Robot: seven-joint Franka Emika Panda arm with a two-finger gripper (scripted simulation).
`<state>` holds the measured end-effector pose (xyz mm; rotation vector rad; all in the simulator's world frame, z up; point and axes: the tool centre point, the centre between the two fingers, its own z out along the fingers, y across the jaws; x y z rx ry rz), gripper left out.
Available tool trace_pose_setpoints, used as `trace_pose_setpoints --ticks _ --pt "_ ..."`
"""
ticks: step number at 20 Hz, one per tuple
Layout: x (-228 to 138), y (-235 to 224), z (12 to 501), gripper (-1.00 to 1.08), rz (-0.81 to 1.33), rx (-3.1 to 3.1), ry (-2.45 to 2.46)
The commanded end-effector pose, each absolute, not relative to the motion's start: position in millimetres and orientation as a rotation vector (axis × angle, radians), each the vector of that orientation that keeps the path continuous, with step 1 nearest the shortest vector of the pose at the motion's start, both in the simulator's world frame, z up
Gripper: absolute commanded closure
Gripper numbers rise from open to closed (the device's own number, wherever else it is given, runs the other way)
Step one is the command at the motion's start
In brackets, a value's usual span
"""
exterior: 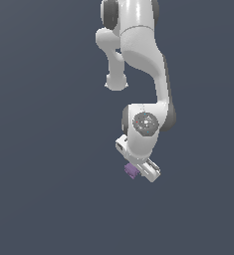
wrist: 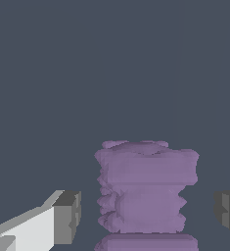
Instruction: Pick up the object and move it to a goal position.
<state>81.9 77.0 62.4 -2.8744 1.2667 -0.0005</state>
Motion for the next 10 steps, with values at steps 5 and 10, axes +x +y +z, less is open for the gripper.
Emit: trace_pose_setpoints --ticks 5,10 --pt "81.8 77.0 40.4 -0.92 0.0 -2.874 1.27" --pt "82.8 77.0 41.5 1.08 0.0 -2.874 1.27"
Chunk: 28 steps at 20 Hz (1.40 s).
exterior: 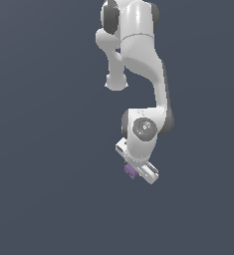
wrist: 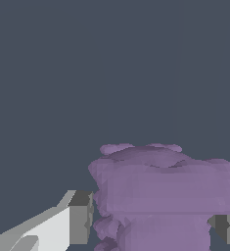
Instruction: Pick up the object and move it to a goal position.
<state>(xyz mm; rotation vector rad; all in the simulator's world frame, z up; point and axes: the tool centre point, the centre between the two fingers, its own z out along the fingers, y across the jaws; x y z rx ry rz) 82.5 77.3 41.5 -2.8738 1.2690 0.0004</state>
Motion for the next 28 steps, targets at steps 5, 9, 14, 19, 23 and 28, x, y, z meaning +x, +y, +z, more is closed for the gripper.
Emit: trace_pose_setpoints --ticks 5,9,14,19,23,28 --pt "83 77 42 1.08 0.0 -2.874 1.27" --pt "83 77 42 1.08 0.0 -2.874 1.27" --pt "82 80 49 1.08 0.0 -2.874 1.27" --pt "78 89 72 1.08 0.0 -2.874 1.27" --pt "74 101 102 1.08 0.0 -2.874 1.27" --pt "66 122 154 1.08 0.0 -2.874 1.27"
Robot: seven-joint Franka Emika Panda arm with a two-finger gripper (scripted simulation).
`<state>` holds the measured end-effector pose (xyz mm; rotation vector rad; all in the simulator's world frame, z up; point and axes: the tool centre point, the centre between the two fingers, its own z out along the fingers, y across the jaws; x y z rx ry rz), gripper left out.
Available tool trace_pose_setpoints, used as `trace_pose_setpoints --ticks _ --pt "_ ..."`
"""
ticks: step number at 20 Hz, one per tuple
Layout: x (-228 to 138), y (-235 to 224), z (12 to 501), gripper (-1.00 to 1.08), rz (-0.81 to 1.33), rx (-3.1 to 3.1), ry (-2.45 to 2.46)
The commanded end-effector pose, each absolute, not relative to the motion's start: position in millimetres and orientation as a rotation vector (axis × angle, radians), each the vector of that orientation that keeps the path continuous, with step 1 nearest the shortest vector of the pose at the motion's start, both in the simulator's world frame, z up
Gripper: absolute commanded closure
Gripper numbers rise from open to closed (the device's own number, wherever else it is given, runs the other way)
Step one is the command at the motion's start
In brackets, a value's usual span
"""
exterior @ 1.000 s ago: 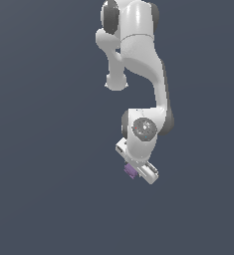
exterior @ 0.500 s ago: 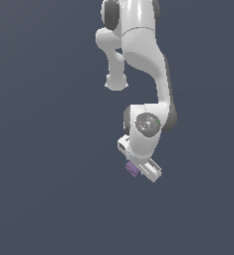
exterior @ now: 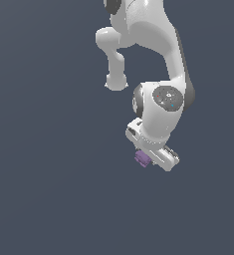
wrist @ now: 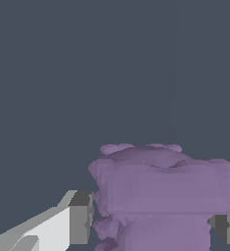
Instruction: Pick up the object and move it to a goal position.
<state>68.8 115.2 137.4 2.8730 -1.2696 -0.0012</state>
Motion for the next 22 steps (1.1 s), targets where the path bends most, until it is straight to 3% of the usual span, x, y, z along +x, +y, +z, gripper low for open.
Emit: trace_pose_setpoints --ticks 1,12,22 --pt "65 126 165 1.08 0.0 2.874 -1.27" --pt "54 166 267 1.08 0.0 2.873 -1.27" --pt "53 179 296 1.08 0.001 2.873 -1.27"
